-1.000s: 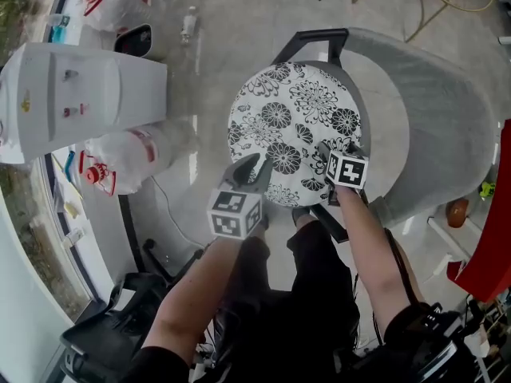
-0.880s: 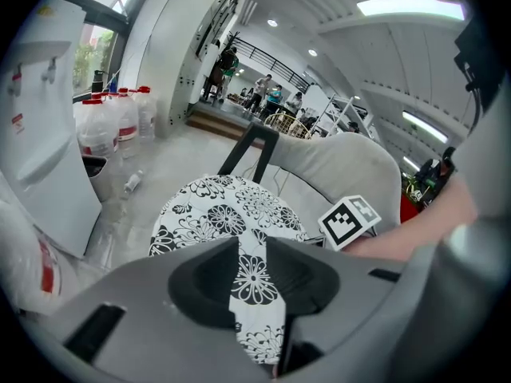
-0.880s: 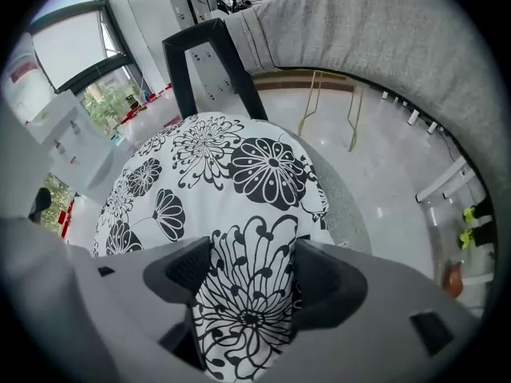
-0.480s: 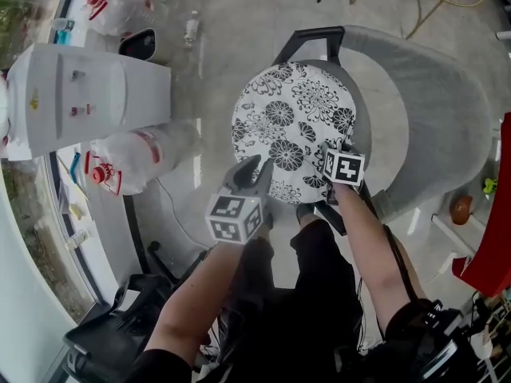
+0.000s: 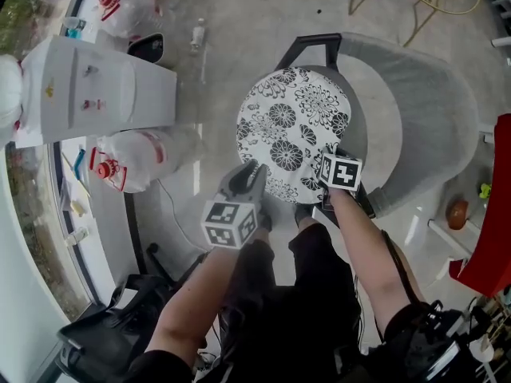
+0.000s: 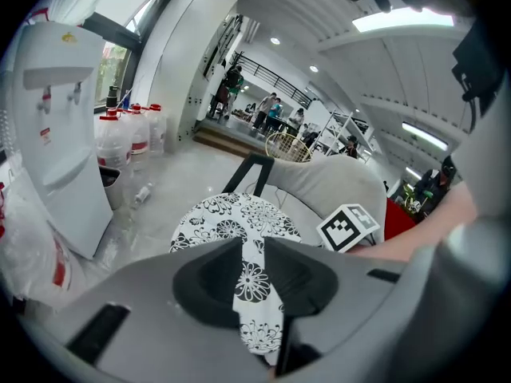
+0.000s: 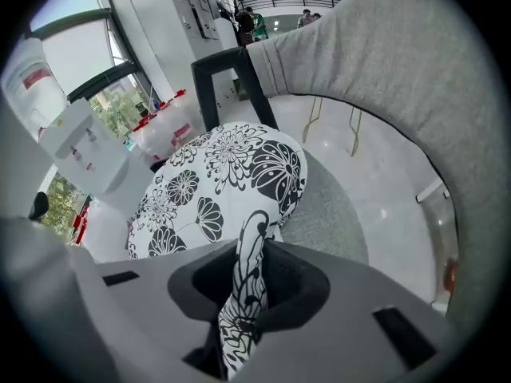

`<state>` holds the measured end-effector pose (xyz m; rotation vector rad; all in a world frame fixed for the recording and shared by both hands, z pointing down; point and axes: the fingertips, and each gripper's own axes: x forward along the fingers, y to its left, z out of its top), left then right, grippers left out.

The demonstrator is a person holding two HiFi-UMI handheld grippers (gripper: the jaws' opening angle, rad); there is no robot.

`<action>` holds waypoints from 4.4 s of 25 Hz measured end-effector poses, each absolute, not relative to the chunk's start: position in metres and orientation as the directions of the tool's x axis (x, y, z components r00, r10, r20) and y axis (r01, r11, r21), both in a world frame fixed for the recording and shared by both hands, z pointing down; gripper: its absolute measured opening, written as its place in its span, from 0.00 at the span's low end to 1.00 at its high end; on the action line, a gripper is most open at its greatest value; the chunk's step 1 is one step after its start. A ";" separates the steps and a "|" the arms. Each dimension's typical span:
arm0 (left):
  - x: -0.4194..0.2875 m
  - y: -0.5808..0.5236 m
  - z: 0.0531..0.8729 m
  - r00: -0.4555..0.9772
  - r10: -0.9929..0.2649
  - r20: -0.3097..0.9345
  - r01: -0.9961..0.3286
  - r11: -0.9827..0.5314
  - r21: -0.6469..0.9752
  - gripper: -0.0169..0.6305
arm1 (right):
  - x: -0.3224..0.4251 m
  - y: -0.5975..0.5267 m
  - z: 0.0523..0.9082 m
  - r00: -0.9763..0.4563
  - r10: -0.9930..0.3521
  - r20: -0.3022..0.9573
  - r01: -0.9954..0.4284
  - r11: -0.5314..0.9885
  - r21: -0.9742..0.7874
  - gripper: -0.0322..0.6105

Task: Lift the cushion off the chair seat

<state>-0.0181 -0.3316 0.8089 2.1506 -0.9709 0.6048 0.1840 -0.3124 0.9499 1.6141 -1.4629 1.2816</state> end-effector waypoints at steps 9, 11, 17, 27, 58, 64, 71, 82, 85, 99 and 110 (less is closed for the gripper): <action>-0.030 -0.322 0.776 0.618 -0.490 0.614 -0.783 -0.455 0.425 0.13 | 0.164 -0.315 0.896 -0.124 -0.449 0.885 -0.966 -0.148 -0.210 0.14; -0.031 -0.322 0.766 0.620 -0.495 0.609 -0.782 -0.456 0.425 0.11 | 0.157 -0.316 0.883 -0.133 -0.465 0.875 -0.970 -0.121 -0.212 0.14; -0.036 -0.324 0.734 0.633 -0.504 0.588 -0.774 -0.434 0.461 0.08 | 0.130 -0.320 0.842 -0.182 -0.507 0.842 -0.973 -0.034 -0.230 0.13; -0.048 -0.336 0.671 0.647 -0.554 0.524 -0.763 -0.472 0.442 0.04 | 0.104 -0.328 0.765 -0.215 -0.573 0.791 -0.976 0.091 -0.199 0.12; -0.060 -0.339 0.458 0.644 -0.732 0.223 -0.758 -0.570 0.317 0.04 | 0.110 -0.328 0.523 -0.249 -0.828 0.502 -0.968 0.204 -0.145 0.11; -0.058 -0.335 0.427 0.640 -0.746 0.184 -0.760 -0.580 0.293 0.04 | 0.120 -0.324 0.475 -0.260 -0.864 0.432 -0.965 0.212 -0.157 0.11; -0.062 -0.328 0.394 0.629 -0.767 0.124 -0.769 -0.592 0.241 0.04 | 0.133 -0.319 0.422 -0.264 -0.911 0.316 -0.963 0.230 -0.142 0.11; -0.067 -0.326 0.353 0.616 -0.787 0.036 -0.776 -0.599 0.199 0.04 | 0.135 -0.309 0.383 -0.274 -0.936 0.222 -0.961 0.255 -0.107 0.11; -0.070 -0.325 0.349 0.616 -0.788 0.028 -0.775 -0.599 0.199 0.04 | 0.136 -0.308 0.369 -0.276 -0.941 0.193 -0.960 0.260 -0.108 0.10; -0.070 -0.327 0.340 0.614 -0.789 0.008 -0.779 -0.605 0.165 0.04 | 0.131 -0.317 0.344 -0.297 -0.943 0.154 -0.954 0.284 -0.101 0.10; -0.069 -0.329 0.333 0.608 -0.794 -0.015 -0.781 -0.601 0.170 0.04 | 0.139 -0.320 0.335 -0.275 -0.952 0.134 -0.959 0.262 -0.105 0.10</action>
